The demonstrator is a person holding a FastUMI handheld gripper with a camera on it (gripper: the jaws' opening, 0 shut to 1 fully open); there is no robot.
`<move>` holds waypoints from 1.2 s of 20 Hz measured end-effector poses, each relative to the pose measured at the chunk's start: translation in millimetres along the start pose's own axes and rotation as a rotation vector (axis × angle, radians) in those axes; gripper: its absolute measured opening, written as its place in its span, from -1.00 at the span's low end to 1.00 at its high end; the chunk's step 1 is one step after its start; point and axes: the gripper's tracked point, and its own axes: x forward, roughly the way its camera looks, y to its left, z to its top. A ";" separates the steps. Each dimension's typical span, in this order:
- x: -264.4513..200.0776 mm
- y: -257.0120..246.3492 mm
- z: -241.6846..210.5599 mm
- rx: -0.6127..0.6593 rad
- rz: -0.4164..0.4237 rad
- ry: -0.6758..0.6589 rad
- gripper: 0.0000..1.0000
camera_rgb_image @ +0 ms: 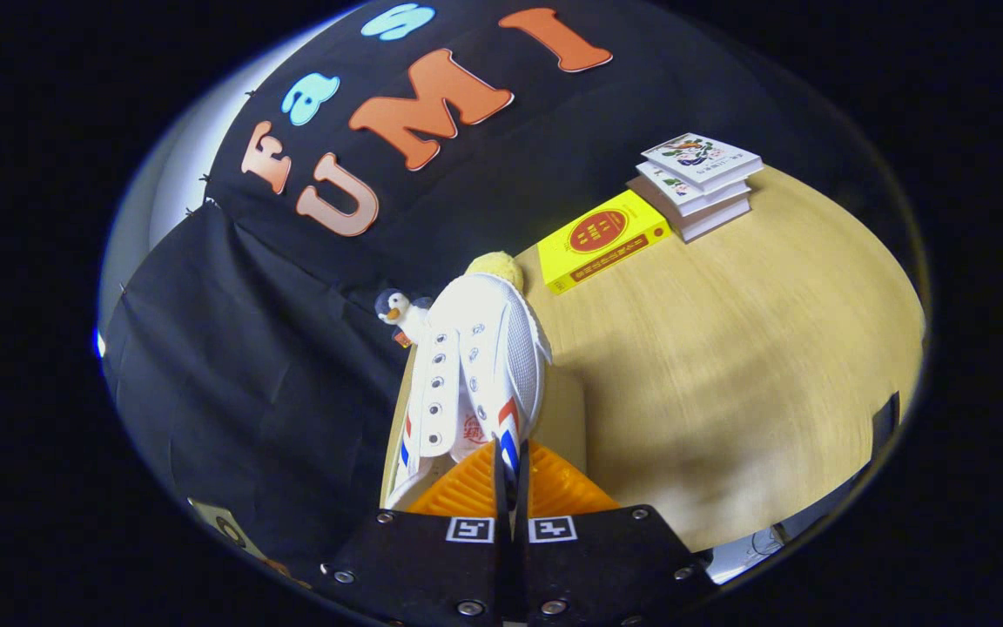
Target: Open the storage box then place both shoes into the box .Put the left shoe in first, then the right shoe, with the right side of both shoes facing outward in a uniform manner.
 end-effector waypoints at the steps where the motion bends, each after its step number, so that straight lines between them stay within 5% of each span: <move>1: 6.5 10.3 -5.4 -0.009 -0.002 0.007 -1.00; 10: 66.4 22.2 -42.4 -0.209 -0.251 0.046 -1.00; 19: 95.8 13.7 -69.8 -0.236 -0.331 0.135 -0.92; 23: 84.6 54.0 -48.4 -0.279 -0.217 0.053 -0.24; 24: 78.2 60.2 -37.5 -0.308 -0.208 0.028 0.33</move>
